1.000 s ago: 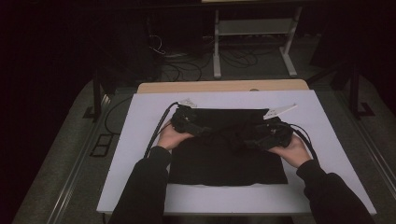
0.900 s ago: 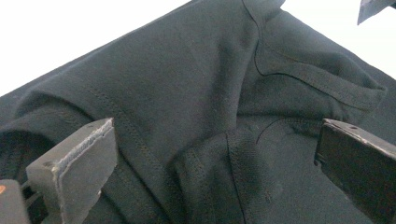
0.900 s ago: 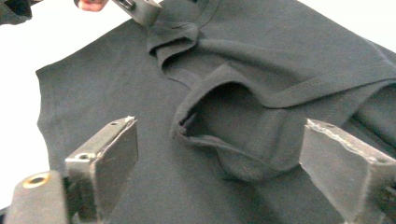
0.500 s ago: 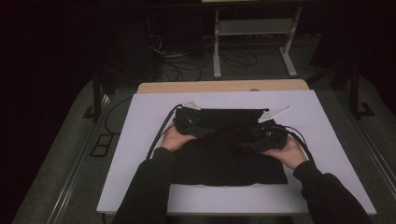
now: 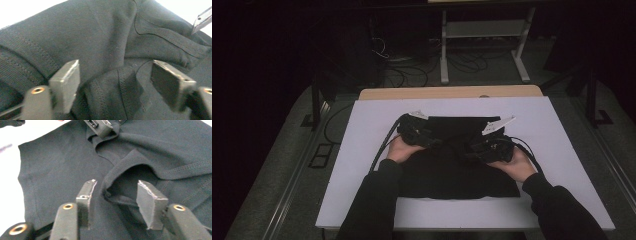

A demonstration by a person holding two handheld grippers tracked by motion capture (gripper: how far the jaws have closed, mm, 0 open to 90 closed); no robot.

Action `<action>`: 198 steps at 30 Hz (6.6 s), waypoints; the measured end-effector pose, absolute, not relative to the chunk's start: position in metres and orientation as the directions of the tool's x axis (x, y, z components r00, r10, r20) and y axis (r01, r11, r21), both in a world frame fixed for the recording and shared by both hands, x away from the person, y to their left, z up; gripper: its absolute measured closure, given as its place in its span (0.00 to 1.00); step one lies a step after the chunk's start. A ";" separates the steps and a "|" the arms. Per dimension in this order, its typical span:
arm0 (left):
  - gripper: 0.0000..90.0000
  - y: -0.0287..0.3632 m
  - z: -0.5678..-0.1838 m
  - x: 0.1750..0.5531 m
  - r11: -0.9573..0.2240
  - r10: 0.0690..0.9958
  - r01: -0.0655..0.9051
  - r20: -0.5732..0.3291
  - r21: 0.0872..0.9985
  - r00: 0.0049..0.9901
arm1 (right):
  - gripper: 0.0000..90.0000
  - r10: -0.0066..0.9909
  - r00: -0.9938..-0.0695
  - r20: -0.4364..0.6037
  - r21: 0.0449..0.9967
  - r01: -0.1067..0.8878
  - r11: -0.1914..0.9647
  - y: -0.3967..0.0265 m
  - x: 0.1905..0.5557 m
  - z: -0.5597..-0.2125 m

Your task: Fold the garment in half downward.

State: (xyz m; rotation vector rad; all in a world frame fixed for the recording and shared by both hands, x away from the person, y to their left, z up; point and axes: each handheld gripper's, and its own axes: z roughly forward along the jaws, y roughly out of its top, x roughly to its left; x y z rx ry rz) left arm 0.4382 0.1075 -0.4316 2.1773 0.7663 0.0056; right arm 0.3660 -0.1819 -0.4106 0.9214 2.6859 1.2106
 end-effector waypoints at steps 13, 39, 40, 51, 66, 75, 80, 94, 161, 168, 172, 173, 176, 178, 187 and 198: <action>0.67 0.100 -0.435 0.428 -0.571 0.506 0.444 -0.130 0.690 0.853 | 0.95 0.504 -0.839 0.206 0.678 0.493 0.544 -0.181 0.366 -0.413; 0.85 0.116 -0.422 0.423 -0.523 0.523 0.446 -0.139 0.726 0.841 | 0.97 0.551 -0.801 0.235 0.685 0.538 0.491 -0.192 0.370 -0.410; 0.86 0.116 -0.421 0.422 -0.523 0.526 0.445 -0.136 0.727 0.840 | 0.97 0.553 -0.799 0.236 0.687 0.539 0.487 -0.192 0.370 -0.410; 0.91 0.124 -0.407 0.416 -0.523 0.518 0.436 -0.133 0.732 0.845 | 0.97 0.578 -0.774 0.259 0.715 0.556 0.424 -0.204 0.372 -0.402; 0.91 0.123 -0.396 0.390 -0.498 0.509 0.393 -0.106 0.773 0.854 | 0.98 0.569 -0.742 0.354 0.752 0.588 0.299 -0.235 0.366 -0.389; 0.91 0.122 -0.396 0.378 -0.503 0.499 0.383 -0.101 0.775 0.861 | 0.98 0.576 -0.736 0.355 0.744 0.596 0.303 -0.248 0.357 -0.389; 0.91 0.121 -0.396 0.372 -0.518 0.485 0.371 -0.093 0.771 0.870 | 0.98 0.573 -0.733 0.366 0.736 0.605 0.305 -0.252 0.352 -0.390; 0.91 0.126 -0.400 0.347 -0.550 0.461 0.356 -0.081 0.756 0.884 | 0.98 0.554 -0.728 0.403 0.704 0.633 0.321 -0.254 0.329 -0.399; 0.93 0.147 -0.419 0.265 -0.704 0.397 0.428 -0.185 0.567 0.899 | 0.97 0.458 -0.758 0.464 0.593 0.650 0.475 -0.234 0.253 -0.422; 0.92 0.149 -0.421 0.264 -0.700 0.407 0.449 -0.206 0.555 0.890 | 0.97 0.457 -0.751 0.476 0.572 0.659 0.488 -0.233 0.254 -0.424; 0.91 0.150 -0.421 0.264 -0.702 0.406 0.457 -0.221 0.546 0.887 | 0.96 0.454 -0.750 0.481 0.568 0.661 0.490 -0.233 0.254 -0.425; 0.91 0.151 -0.421 0.263 -0.700 0.404 0.456 -0.221 0.549 0.888 | 0.96 0.453 -0.749 0.484 0.567 0.663 0.490 -0.233 0.254 -0.425; 0.89 0.153 -0.421 0.262 -0.701 0.402 0.456 -0.225 0.548 0.888 | 0.93 0.457 -0.736 0.500 0.559 0.677 0.479 -0.234 0.255 -0.425; 0.85 0.155 -0.420 0.262 -0.702 0.396 0.449 -0.221 0.553 0.891 | 0.88 0.466 -0.730 0.500 0.560 0.683 0.469 -0.237 0.256 -0.424; 0.57 0.163 -0.416 0.257 -0.675 0.415 0.448 -0.201 0.587 0.888 | 0.60 0.495 -0.733 0.467 0.595 0.674 0.438 -0.239 0.256 -0.419; 0.20 0.176 -0.412 0.258 -0.593 0.487 0.503 -0.218 0.628 0.846 | 0.18 0.552 -0.729 0.405 0.633 0.659 0.406 -0.240 0.257 -0.415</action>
